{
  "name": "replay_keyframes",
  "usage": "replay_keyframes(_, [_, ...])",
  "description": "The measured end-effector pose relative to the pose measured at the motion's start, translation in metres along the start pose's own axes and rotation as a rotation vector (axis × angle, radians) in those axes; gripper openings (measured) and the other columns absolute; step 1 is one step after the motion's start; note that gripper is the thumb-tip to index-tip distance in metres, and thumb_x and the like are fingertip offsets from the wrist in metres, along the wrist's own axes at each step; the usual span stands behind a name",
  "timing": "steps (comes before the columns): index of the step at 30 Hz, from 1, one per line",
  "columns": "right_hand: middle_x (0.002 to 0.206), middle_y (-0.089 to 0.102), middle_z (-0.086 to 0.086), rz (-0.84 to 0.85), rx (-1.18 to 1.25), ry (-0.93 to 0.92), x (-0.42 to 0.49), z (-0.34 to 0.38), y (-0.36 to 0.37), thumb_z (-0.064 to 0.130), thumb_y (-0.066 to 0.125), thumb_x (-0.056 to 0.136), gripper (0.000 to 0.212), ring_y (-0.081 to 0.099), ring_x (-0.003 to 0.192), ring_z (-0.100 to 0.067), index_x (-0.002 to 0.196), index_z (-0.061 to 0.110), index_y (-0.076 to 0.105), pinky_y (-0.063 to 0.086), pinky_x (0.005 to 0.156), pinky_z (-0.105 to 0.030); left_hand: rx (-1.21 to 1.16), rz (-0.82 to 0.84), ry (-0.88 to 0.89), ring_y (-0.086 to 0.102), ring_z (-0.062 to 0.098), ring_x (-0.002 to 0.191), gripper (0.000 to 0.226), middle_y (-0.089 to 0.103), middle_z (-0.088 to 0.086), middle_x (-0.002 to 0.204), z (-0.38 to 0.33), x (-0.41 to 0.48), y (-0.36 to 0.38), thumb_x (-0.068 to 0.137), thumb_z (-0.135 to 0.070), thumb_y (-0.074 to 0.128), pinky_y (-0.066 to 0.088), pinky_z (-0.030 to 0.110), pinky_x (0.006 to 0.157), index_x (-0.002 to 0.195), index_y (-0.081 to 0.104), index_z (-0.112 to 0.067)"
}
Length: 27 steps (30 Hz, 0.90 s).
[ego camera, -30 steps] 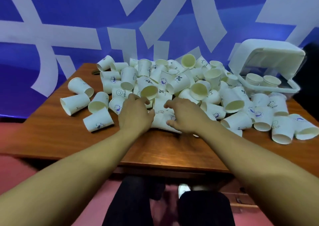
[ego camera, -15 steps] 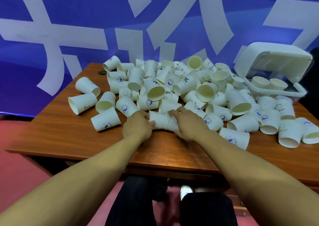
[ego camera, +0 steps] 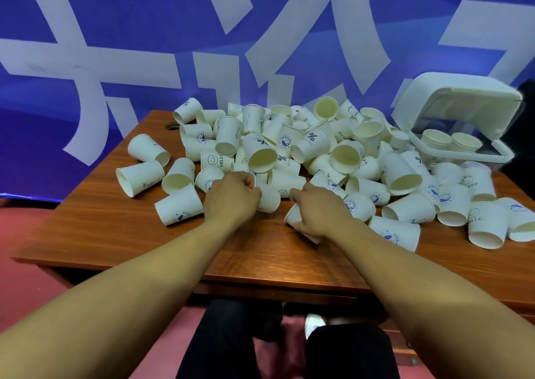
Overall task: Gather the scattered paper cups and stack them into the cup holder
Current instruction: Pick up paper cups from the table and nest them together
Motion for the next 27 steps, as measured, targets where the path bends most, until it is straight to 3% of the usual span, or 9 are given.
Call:
replay_keyframes(3, [0.098, 0.048, -0.002, -0.006, 0.011, 0.004, 0.001, -0.001, -0.013, 0.045, 0.061, 0.083, 0.03, 0.057, 0.092, -0.028, 0.097, 0.019, 0.058, 0.042, 0.064, -0.033, 0.009, -0.065, 0.098, 0.055, 0.027, 0.08, 0.007, 0.061, -0.005, 0.072, -0.026, -0.003, -0.016, 0.077, -0.029, 0.057, 0.041, 0.031, 0.066, 0.073, 0.06, -0.025])
replay_keyframes(8, [0.088, 0.045, 0.0, -0.152, 0.091, 0.052, -0.006, -0.02, -0.083, 0.048, 0.059, 0.086, 0.037, 0.052, 0.08, -0.025, 0.064, 0.025, 0.043, 0.04, 0.062, -0.033, 0.04, -0.2, 0.304, 0.056, 0.023, 0.079, 0.009, 0.064, -0.008, 0.075, -0.09, 0.003, -0.042, 0.081, -0.033, 0.056, 0.046, 0.034, 0.065, 0.08, 0.061, -0.026])
replay_keyframes(12, [0.086, 0.054, -0.002, -0.305, 0.079, 0.128, -0.022, -0.056, -0.142, 0.039, 0.054, 0.09, 0.027, 0.054, 0.081, -0.025, 0.08, 0.016, 0.063, 0.039, 0.062, -0.032, 0.072, -0.281, 0.447, 0.058, 0.022, 0.078, 0.012, 0.066, -0.007, 0.079, -0.15, 0.008, -0.052, 0.083, -0.034, 0.054, 0.049, 0.035, 0.065, 0.084, 0.06, -0.024])
replay_keyframes(18, [0.092, 0.05, -0.007, -0.527, 0.016, 0.332, -0.062, -0.156, -0.209, 0.033, 0.051, 0.094, 0.027, 0.054, 0.086, -0.034, 0.093, 0.013, 0.068, 0.042, 0.068, -0.037, 0.094, -0.286, 0.658, 0.054, 0.021, 0.072, 0.015, 0.063, -0.004, 0.08, -0.254, 0.008, -0.033, 0.09, -0.032, 0.053, 0.033, 0.026, 0.053, 0.085, 0.061, -0.021])
replay_keyframes(20, [0.098, 0.05, -0.009, -0.627, 0.031, 0.407, -0.081, -0.19, -0.227, 0.031, 0.053, 0.095, 0.027, 0.05, 0.082, -0.029, 0.095, 0.01, 0.07, 0.042, 0.07, -0.037, 0.092, -0.275, 0.716, 0.054, 0.021, 0.074, 0.017, 0.062, -0.005, 0.082, -0.285, 0.012, -0.016, 0.09, -0.033, 0.052, 0.036, 0.028, 0.055, 0.086, 0.063, -0.022])
replay_keyframes(22, [0.101, 0.053, -0.01, -0.699, 0.005, 0.485, -0.098, -0.224, -0.239, 0.031, 0.053, 0.096, 0.027, 0.043, 0.079, -0.025, 0.098, 0.01, 0.071, 0.032, 0.067, -0.034, 0.096, -0.266, 0.769, 0.056, 0.024, 0.078, 0.019, 0.063, -0.005, 0.085, -0.314, 0.016, 0.005, 0.09, -0.035, 0.051, 0.042, 0.031, 0.06, 0.089, 0.066, -0.024])
replay_keyframes(27, [0.098, 0.057, -0.01, -0.708, -0.161, 0.613, -0.108, -0.297, -0.239, 0.037, 0.054, 0.095, 0.028, 0.055, 0.085, -0.038, 0.098, 0.015, 0.071, 0.038, 0.063, -0.038, 0.132, -0.216, 0.874, 0.054, 0.028, 0.084, 0.022, 0.062, -0.001, 0.088, -0.374, 0.033, 0.069, 0.092, -0.036, 0.05, 0.037, 0.033, 0.059, 0.094, 0.068, -0.026])
Point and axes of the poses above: each hand's wrist, its own x-axis towards the middle knuckle, its own y-axis out of the palm, z = x × y, the point moved 9 cm from there along x, towards the middle knuckle
